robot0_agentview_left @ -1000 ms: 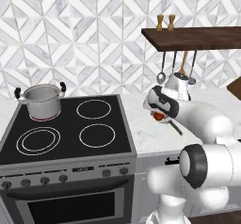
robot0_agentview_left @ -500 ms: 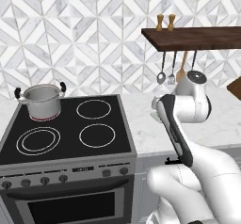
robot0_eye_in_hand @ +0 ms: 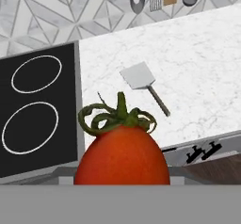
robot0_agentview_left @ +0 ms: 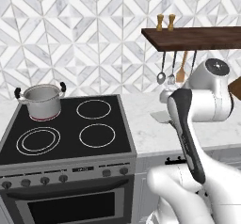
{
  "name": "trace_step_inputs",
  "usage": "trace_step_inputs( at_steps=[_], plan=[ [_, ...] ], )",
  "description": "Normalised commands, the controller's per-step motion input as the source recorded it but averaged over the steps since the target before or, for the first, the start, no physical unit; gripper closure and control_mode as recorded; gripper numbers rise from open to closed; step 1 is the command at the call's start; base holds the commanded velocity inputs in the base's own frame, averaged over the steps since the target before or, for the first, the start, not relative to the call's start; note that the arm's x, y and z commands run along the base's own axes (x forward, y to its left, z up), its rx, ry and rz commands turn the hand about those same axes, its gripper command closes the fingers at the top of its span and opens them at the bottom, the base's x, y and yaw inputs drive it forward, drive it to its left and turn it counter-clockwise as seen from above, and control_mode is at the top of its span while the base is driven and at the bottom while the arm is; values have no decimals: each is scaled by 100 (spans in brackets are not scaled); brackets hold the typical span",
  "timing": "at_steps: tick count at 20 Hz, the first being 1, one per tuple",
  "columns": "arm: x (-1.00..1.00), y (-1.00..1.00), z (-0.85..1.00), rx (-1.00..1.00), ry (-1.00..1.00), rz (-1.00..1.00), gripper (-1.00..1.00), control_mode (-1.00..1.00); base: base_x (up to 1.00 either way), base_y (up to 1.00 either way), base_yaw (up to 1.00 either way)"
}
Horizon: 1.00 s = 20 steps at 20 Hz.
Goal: Put the tomato and avocado in the pot. Retrieve the spatula and lightly stir the vegetables in the pot.
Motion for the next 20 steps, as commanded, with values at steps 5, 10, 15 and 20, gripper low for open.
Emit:
trace_step_inputs(
  at_steps=[5,10,15,20],
  plan=[
    [0,0,0,0,-3,0,100,-100,0,0,0],
    [0,0,0,0,0,0,100,-100,0,0,0],
    [0,4,0,0,0,0,100,100,-1,36,0],
    [0,0,0,0,0,0,100,100,-3,100,0]
  ],
)
